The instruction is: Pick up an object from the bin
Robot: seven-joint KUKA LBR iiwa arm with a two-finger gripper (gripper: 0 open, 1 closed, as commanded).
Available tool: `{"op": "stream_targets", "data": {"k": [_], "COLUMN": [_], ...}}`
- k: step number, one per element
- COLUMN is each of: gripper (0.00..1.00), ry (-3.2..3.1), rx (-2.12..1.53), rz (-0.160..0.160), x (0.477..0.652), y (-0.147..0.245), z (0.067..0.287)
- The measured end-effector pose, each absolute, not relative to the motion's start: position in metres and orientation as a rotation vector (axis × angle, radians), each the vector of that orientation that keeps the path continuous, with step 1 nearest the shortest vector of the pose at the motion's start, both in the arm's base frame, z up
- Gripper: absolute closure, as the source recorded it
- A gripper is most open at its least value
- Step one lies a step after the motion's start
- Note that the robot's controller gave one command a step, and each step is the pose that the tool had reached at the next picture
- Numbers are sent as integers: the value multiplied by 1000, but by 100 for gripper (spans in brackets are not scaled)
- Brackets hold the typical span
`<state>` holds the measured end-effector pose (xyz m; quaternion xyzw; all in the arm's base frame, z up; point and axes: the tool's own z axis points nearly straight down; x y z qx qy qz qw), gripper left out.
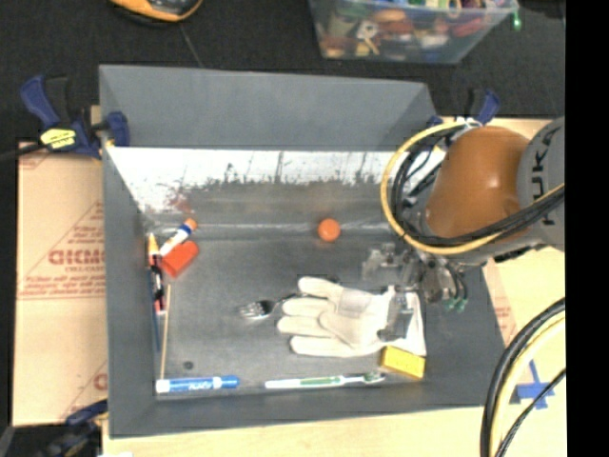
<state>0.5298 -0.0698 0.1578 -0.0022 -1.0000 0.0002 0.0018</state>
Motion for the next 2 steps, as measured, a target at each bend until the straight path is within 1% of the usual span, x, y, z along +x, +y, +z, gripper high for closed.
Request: {"op": "stream_targets", "data": {"k": [1,2], "gripper": [0,0], "ry": [-3145,-3137], "rx": [-2,-133], "rz": [2,0], "x": [532,501], "y": [-70,-69], "z": [161,108]}}
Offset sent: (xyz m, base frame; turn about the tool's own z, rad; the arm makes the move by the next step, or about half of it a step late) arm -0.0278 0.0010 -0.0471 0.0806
